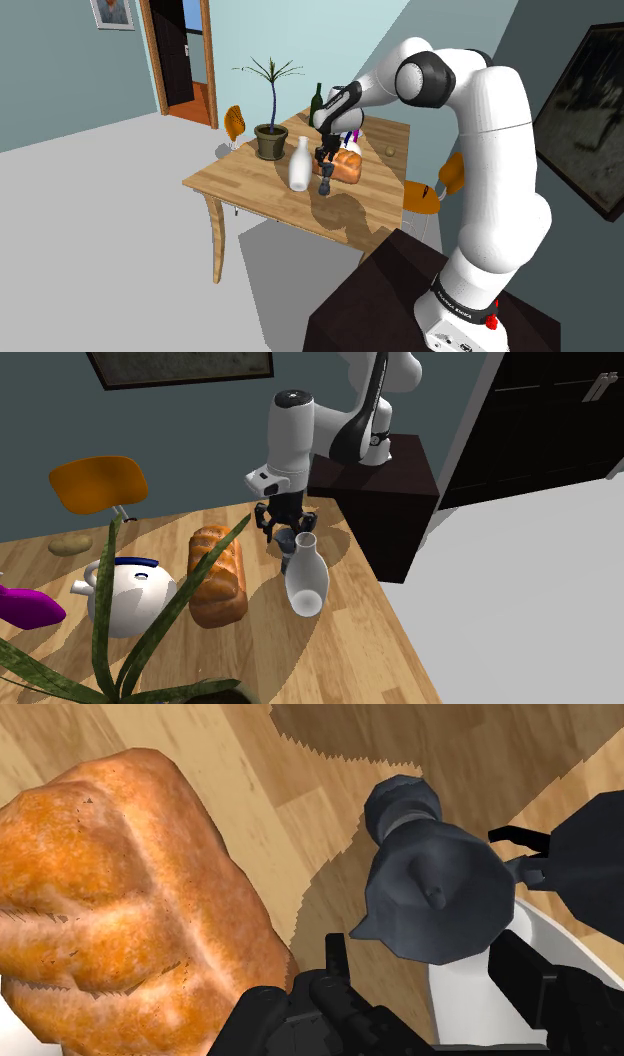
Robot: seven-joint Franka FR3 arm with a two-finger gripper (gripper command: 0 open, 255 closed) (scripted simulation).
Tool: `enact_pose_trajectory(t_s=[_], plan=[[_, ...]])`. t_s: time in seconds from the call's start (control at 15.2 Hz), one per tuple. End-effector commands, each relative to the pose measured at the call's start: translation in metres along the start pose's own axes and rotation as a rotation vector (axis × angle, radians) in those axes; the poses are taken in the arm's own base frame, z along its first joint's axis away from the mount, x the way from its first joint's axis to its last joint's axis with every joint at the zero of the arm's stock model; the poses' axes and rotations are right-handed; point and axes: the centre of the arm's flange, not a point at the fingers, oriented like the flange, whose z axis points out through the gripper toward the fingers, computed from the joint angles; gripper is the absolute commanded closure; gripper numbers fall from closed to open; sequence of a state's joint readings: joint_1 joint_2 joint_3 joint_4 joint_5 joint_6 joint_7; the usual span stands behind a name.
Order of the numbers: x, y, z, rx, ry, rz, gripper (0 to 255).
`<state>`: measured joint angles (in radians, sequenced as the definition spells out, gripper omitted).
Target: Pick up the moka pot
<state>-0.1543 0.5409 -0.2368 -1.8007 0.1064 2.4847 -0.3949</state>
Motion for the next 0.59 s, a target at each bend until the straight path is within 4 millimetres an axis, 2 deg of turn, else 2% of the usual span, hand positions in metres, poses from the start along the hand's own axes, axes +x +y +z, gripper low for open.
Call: enact_pose_trajectory(t_s=[0.0, 0.4, 0.53], plan=[[-0.001, -0.001, 0.002, 0.001, -0.003, -0.001, 255], [0.000, 0.001, 0.002, 0.001, -0.002, -0.001, 255], [0.001, 0.002, -0.009, 0.001, -0.002, -0.001, 255]])
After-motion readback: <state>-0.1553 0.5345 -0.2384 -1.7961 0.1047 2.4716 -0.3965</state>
